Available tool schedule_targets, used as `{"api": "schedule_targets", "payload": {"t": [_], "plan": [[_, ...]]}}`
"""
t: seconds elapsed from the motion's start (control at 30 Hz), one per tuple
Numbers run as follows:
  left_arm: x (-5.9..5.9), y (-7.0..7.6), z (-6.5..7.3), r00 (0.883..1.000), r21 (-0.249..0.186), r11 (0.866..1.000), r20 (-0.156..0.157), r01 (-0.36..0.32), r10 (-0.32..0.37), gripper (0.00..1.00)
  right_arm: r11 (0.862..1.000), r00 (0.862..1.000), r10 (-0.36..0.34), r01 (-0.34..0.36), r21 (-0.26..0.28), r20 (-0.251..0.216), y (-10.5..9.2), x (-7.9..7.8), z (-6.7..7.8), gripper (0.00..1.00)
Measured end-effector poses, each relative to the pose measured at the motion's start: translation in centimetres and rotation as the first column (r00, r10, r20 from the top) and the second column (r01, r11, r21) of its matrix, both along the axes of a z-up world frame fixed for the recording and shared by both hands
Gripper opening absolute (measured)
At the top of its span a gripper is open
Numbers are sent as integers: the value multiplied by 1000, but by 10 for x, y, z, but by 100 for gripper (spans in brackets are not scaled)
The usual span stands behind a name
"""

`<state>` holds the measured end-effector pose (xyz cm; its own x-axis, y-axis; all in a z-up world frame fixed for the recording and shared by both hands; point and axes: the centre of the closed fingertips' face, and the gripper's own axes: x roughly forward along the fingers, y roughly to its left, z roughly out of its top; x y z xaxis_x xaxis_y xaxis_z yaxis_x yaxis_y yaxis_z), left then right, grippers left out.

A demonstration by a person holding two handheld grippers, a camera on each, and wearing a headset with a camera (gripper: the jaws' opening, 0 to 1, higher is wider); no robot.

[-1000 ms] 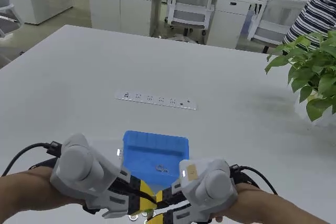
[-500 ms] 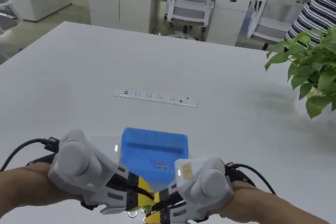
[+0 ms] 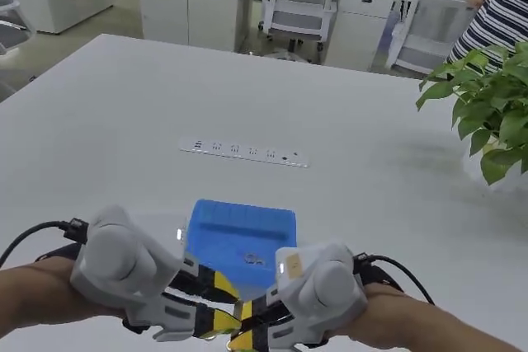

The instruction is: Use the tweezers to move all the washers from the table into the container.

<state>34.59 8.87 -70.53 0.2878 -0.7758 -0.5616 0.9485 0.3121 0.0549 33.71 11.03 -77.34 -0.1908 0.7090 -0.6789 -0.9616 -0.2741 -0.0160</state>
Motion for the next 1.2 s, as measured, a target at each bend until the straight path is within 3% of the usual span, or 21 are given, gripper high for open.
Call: {"api": "schedule_targets", "payload": {"t": [0.1, 0.2, 0.27, 0.37, 0.83, 0.93, 1.03, 1.2], "plan": [[-1, -1, 4, 999, -53, 998, -40, -39, 36, 30, 1000, 1000, -6, 6, 3, 2, 0, 0, 2, 9], [-2, -1, 9, 998, -80, 996, -45, -50, 47, 34, 1000, 1000, -13, 13, 10, 4, 0, 1, 6, 9], [-1, -1, 9, 995, -88, 993, -65, -76, 71, 44, 1000, 1000, -19, 19, 16, -2, 0, 2, 8, 9], [0, 2, 9, 995, -97, 991, -57, -91, 86, 57, 1000, 1000, -23, 23, 19, -2, 0, 2, 13, 9], [-5, 16, 7, 989, -90, 988, -79, -129, 122, 87, 999, 999, -38, 38, 37, -8, 4, 8, 38, 9], [-6, 20, 8, 990, -86, 988, -66, -128, 123, 89, 998, 999, -44, 44, 39, -7, 4, 10, 44, 9], [-6, 23, 9, 989, -83, 987, -60, -140, 135, 98, 997, 998, -55, 55, 48, -7, 5, 15, 54, 9], [-6, 28, 8, 987, -70, 986, -57, -152, 148, 99, 996, 998, -67, 68, 57, -12, 7, 21, 66, 9]]}}
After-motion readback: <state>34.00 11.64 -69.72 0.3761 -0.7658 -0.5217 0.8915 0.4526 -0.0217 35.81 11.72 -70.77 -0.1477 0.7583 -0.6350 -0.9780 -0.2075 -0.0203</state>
